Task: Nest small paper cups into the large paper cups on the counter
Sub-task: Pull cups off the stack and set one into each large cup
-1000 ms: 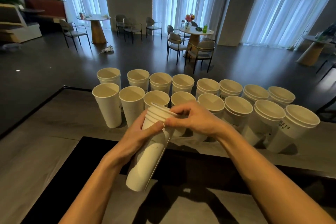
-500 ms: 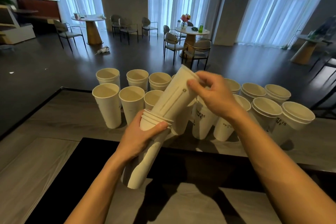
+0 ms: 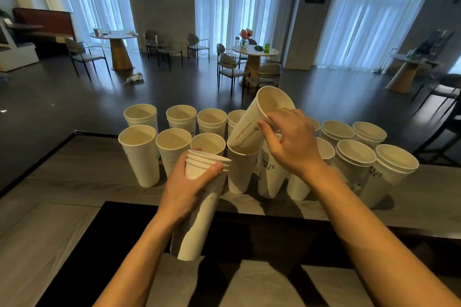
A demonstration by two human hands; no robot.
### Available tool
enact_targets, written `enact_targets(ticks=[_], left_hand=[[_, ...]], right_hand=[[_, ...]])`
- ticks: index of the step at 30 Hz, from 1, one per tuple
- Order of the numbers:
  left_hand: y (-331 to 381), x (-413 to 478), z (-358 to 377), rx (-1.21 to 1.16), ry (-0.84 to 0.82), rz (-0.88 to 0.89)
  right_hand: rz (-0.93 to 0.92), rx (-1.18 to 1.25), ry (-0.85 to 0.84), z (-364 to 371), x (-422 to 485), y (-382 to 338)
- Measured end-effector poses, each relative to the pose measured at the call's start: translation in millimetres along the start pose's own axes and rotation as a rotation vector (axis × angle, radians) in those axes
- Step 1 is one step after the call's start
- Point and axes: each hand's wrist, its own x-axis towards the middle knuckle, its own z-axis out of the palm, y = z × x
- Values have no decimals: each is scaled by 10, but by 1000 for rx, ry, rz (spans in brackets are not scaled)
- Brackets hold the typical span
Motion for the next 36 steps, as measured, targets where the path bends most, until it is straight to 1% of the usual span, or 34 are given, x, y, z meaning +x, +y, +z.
enact_targets(ticks=[2, 5, 8, 10, 13, 21, 23, 25, 27, 29, 30, 31, 32, 35, 36], left_hand=[[9, -15, -9, -13, -9, 0], [-1, -30, -30, -8, 0, 9], [-8, -35, -41, -13, 8, 15], [-7, -37, -51, -20, 11, 18], [-30, -33, -92, -12, 4, 16], [-123, -6, -178, -30, -18, 13], [-132, 2, -192, -32, -24, 11], [-145, 15, -211, -27, -30, 11], [-157, 33, -246, -30, -37, 13], [-163, 43, -300, -45, -35, 2], [-161, 47, -330, -65, -33, -9], [-153, 46, -357, -92, -33, -22], [-132, 42, -375, -118, -36, -36], [-56, 6, -438, -147, -50, -58], [-40, -8, -468, -137, -58, -55]], right_hand=[[24, -25, -109, 66, 10, 29], [48, -92, -323, 187, 56, 36], [25, -171, -541, 329, 63, 9], [17, -199, -630, 430, 15, 19], [22, -210, -683, 550, -65, 48], [13, -215, -698, 671, -81, 52], [18, -211, -677, 654, -74, 44], [8, -193, -604, 640, -70, 36], [-4, -126, -459, 622, -67, -37], [-55, 11, -291, 608, -59, -190], [-73, 104, -260, 600, -50, -289], [-68, 214, -290, 588, -39, -394], [-31, 325, -384, 576, -26, -491], [163, 627, -803, 564, 17, -714], [198, 683, -876, 575, 27, -742]])
